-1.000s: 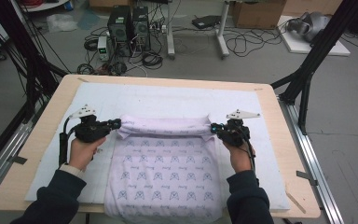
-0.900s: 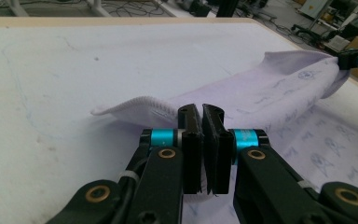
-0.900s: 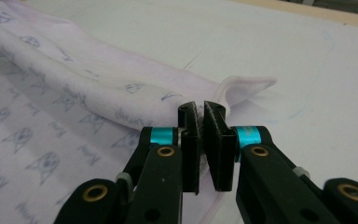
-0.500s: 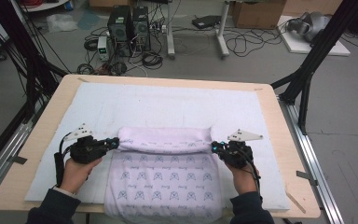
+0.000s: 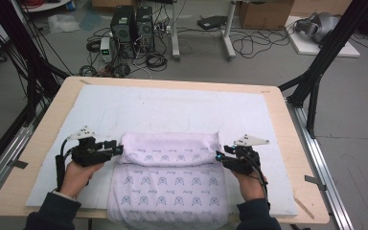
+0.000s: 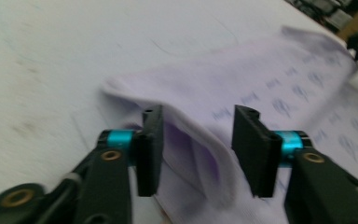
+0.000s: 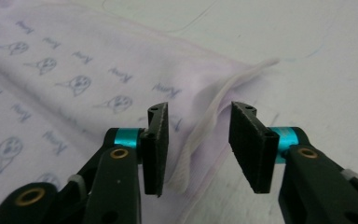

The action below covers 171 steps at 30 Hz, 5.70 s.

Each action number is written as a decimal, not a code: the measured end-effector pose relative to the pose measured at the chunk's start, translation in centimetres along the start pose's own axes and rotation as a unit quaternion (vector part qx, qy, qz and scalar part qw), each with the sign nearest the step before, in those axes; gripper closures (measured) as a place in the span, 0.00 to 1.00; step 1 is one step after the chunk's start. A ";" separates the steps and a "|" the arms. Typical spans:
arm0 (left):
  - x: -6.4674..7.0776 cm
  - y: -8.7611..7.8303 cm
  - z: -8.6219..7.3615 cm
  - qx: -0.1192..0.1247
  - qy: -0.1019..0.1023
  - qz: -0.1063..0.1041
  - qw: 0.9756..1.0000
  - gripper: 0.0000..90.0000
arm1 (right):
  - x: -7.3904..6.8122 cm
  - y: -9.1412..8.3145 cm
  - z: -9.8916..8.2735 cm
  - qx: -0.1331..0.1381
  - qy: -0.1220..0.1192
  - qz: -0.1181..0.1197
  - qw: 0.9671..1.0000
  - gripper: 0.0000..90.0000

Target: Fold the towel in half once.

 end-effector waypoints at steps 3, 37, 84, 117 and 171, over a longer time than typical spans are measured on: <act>-1.1 0.8 1.5 0.005 -0.013 0.014 1.000 0.50 | 0.7 0.3 1.3 0.005 0.008 -0.010 1.000 0.54; 0.4 0.7 3.6 0.026 0.044 -0.005 0.999 0.97 | 1.7 1.6 4.9 0.006 -0.047 -0.024 0.999 0.97; -1.9 0.5 -1.2 -0.007 -0.024 0.033 0.999 0.61 | 2.6 3.2 -0.7 -0.050 -0.023 -0.072 0.996 0.97; -3.7 2.5 -1.2 -0.015 -0.032 0.096 0.995 0.59 | 2.8 2.3 -0.5 -0.022 -0.017 -0.095 0.995 0.64; -9.8 12.2 9.5 -0.018 -0.002 0.086 0.996 0.73 | 11.6 11.2 9.2 -0.007 -0.010 -0.123 0.992 0.82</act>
Point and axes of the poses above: each handheld gripper's, and its own axes: y roughly forward along the jaws, z roughly out of its top, x roughly to its right, the point moved 9 cm from there along y, roughly forward along the jaws, and after that the axes turned 2 degrees about -y, right-handed, at the moved point
